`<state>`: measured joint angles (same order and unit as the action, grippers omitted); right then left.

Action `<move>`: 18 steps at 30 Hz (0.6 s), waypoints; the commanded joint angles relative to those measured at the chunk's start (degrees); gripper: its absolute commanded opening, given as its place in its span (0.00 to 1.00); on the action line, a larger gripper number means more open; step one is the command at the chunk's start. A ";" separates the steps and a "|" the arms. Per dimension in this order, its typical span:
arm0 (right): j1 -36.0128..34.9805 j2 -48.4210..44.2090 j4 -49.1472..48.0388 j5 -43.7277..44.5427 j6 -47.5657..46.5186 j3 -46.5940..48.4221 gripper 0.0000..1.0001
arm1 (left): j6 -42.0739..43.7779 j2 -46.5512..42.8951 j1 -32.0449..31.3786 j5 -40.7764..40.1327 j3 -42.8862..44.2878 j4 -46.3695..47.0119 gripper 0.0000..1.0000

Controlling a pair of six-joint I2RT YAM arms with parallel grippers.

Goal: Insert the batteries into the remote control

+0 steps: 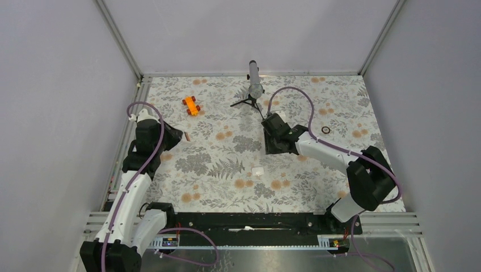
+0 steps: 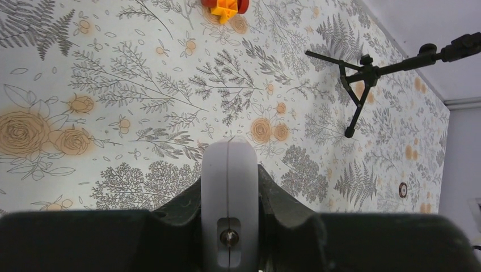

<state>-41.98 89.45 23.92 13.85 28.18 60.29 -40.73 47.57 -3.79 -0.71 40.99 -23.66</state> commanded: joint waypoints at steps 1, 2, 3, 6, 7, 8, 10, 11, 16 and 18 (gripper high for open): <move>0.53 0.60 -0.06 -2.47 -4.75 -1.30 0.40 | 0.95 0.85 -0.16 5.04 1.03 5.66 0.00; 0.53 1.25 -0.06 -2.80 -4.88 -1.13 0.38 | 0.88 1.16 -0.12 5.67 1.04 5.93 0.00; 0.53 1.92 -0.08 -3.20 -4.94 -1.06 0.36 | 0.69 1.40 -0.16 6.20 0.98 6.17 0.00; 0.57 4.58 -0.33 -5.17 -4.18 -1.12 0.29 | 0.15 1.57 -0.16 7.18 0.40 6.85 0.00; 0.53 5.35 -0.92 -6.36 -4.13 -1.39 0.27 | 0.13 1.49 -0.14 7.42 0.16 6.94 0.00; 0.53 5.98 -1.85 -7.58 -3.80 -1.65 0.25 | 0.09 1.32 -0.16 7.56 0.04 7.02 0.00; 0.54 7.04 -3.49 -11.12 -3.61 -1.93 0.23 | 0.12 1.15 -0.16 7.82 -0.26 6.98 0.00; 0.51 7.34 -4.36 -13.99 -3.80 -1.92 0.23 | 0.12 1.08 -0.16 7.95 -0.36 6.90 0.00; 0.52 8.59 -4.51 -13.56 -0.84 -2.21 0.25 | -0.03 0.62 -0.16 8.57 -0.76 6.84 0.00; 0.57 9.64 -4.20 -12.14 -0.63 -2.13 0.27 | -0.34 0.43 -0.16 8.76 -1.01 6.85 0.00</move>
<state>-41.25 97.65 20.40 1.30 25.87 58.19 -40.58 49.23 -3.84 6.33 40.64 -21.08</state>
